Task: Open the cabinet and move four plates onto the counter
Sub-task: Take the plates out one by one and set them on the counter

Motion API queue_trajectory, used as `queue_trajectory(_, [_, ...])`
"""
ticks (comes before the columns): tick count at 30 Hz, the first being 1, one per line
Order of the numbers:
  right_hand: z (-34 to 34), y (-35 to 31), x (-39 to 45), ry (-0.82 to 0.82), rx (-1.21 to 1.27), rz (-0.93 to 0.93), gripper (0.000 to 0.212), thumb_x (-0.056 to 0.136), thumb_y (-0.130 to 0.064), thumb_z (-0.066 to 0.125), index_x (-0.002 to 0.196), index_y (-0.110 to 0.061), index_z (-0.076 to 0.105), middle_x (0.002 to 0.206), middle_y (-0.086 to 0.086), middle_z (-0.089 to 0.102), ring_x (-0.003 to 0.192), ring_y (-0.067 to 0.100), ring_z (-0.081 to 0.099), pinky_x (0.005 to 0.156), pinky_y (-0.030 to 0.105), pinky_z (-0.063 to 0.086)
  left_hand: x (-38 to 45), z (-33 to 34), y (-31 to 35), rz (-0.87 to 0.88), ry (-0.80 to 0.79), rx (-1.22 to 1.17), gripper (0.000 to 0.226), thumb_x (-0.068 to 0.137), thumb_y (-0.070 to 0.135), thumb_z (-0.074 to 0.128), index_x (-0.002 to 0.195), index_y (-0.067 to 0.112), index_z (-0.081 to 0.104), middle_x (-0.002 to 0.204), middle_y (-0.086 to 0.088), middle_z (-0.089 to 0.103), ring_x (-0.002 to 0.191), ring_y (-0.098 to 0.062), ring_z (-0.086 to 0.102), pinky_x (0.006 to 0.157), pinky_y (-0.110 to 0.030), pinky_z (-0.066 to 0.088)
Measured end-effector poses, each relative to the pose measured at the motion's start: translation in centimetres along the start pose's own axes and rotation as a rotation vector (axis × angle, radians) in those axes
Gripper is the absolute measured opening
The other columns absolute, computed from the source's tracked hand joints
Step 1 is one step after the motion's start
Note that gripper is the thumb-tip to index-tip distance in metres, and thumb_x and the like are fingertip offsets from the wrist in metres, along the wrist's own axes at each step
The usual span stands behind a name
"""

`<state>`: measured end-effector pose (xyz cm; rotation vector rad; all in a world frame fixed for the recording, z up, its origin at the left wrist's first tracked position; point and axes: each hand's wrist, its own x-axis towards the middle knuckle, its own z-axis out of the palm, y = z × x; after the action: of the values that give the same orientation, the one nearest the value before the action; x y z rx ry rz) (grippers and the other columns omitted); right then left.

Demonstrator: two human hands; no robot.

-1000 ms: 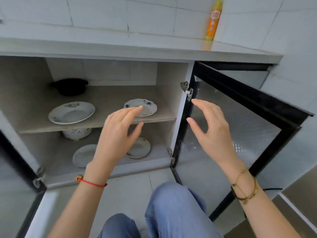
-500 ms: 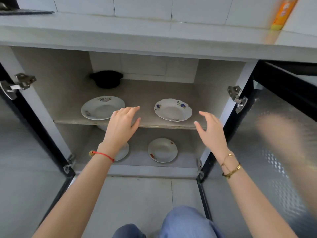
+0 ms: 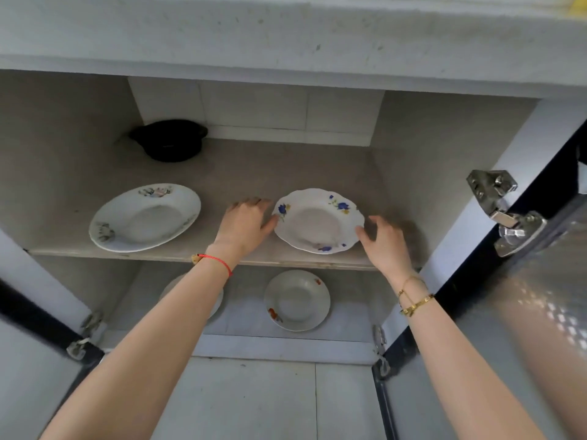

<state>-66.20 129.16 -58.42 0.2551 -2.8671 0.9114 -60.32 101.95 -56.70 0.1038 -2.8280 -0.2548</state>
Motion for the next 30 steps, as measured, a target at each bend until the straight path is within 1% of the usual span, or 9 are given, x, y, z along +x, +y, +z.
queue_trajectory(4, [0.5,1.0,0.9,-0.003,0.038,0.006,0.053,0.093,-0.046,0.053,0.129,-0.007,0.055,0.126,0.013,0.062,0.116,0.032,0.058,0.088,0.032,0.046,1.2,1.5,0.4,-0.010,-0.002,-0.026,0.032,0.093,0.039,0.049,0.113,0.018,0.064,0.108,-0.008,0.068,0.100,-0.032,0.061,0.085,-0.036,0.043])
queue_trajectory(8, [0.5,1.3,1.2,-0.012,0.053,-0.046,0.038,0.094,-0.041,0.053,0.113,-0.010,0.063,0.107,0.010,0.070,0.098,0.030,0.064,0.073,0.028,0.044,1.6,2.0,0.4,-0.048,-0.033,-0.007,0.032,0.094,0.041,0.047,0.102,0.018,0.067,0.098,-0.010,0.071,0.092,-0.034,0.063,0.080,-0.034,0.042])
queue_trajectory(13, [0.5,0.8,1.1,-0.042,0.079,-0.047,0.032,0.096,-0.036,0.051,0.108,-0.010,0.064,0.102,0.009,0.070,0.093,0.029,0.064,0.076,0.033,0.050,1.2,1.8,0.5,-0.068,-0.070,-0.101,0.031,0.095,0.035,0.048,0.083,0.011,0.063,0.086,-0.013,0.069,0.085,-0.036,0.062,0.072,-0.031,0.034])
queue_trajectory(18, [0.8,0.3,0.4,-0.037,0.142,-0.028,0.027,0.095,-0.032,0.054,0.104,-0.009,0.063,0.092,0.002,0.065,0.081,0.019,0.057,0.069,0.022,0.040,-0.2,1.3,0.7,-0.107,-0.072,-0.201,0.029,0.093,0.033,0.052,0.070,0.016,0.056,0.069,-0.011,0.062,0.079,-0.039,0.059,0.065,-0.030,0.033])
queue_trajectory(21, [0.9,-0.3,-0.4,-0.003,0.151,-0.056,0.025,0.095,-0.028,0.054,0.110,-0.009,0.062,0.087,-0.006,0.060,0.073,0.010,0.053,0.051,0.004,0.032,-1.5,1.0,0.7,-0.138,-0.045,-0.238,0.030,0.092,0.034,0.052,0.072,0.013,0.062,0.067,-0.010,0.063,0.072,-0.037,0.059,0.062,-0.029,0.037])
queue_trajectory(22, [1.0,-0.6,-0.7,-0.001,0.157,-0.065,0.025,0.095,-0.025,0.054,0.113,-0.009,0.060,0.085,-0.006,0.059,0.071,0.010,0.053,0.047,0.005,0.034,-2.0,0.9,0.6,-0.147,-0.034,-0.248,0.030,0.092,0.034,0.053,0.071,0.014,0.060,0.066,-0.010,0.063,0.071,-0.037,0.059,0.060,-0.029,0.036])
queue_trajectory(25, [1.2,-1.4,-1.5,-0.002,0.177,-0.079,0.029,0.096,-0.019,0.053,0.120,-0.005,0.057,0.085,-0.003,0.057,0.073,0.015,0.055,0.047,0.006,0.035,-3.3,0.6,0.7,-0.177,-0.016,-0.309,0.028,0.092,0.030,0.055,0.074,0.009,0.060,0.070,-0.008,0.068,0.072,-0.034,0.063,0.060,-0.030,0.044])
queue_trajectory(27, [1.3,-1.6,-2.2,0.001,0.196,-0.083,0.029,0.096,-0.017,0.052,0.120,-0.004,0.058,0.087,-0.002,0.057,0.070,0.011,0.050,0.050,0.000,0.037,-4.2,0.2,0.6,-0.205,0.008,-0.379,0.027,0.091,0.029,0.056,0.082,0.006,0.067,0.075,-0.008,0.071,0.075,-0.031,0.065,0.068,-0.035,0.053])
queue_trajectory(30, [1.4,-1.9,-3.5,0.018,0.243,-0.073,0.029,0.095,-0.016,0.052,0.122,-0.005,0.057,0.079,-0.006,0.056,0.067,0.005,0.049,0.051,-0.003,0.036,-5.7,-0.2,0.3,-0.212,0.062,-0.401,0.025,0.091,0.029,0.056,0.084,0.009,0.070,0.076,-0.005,0.072,0.074,-0.026,0.065,0.070,-0.034,0.054])
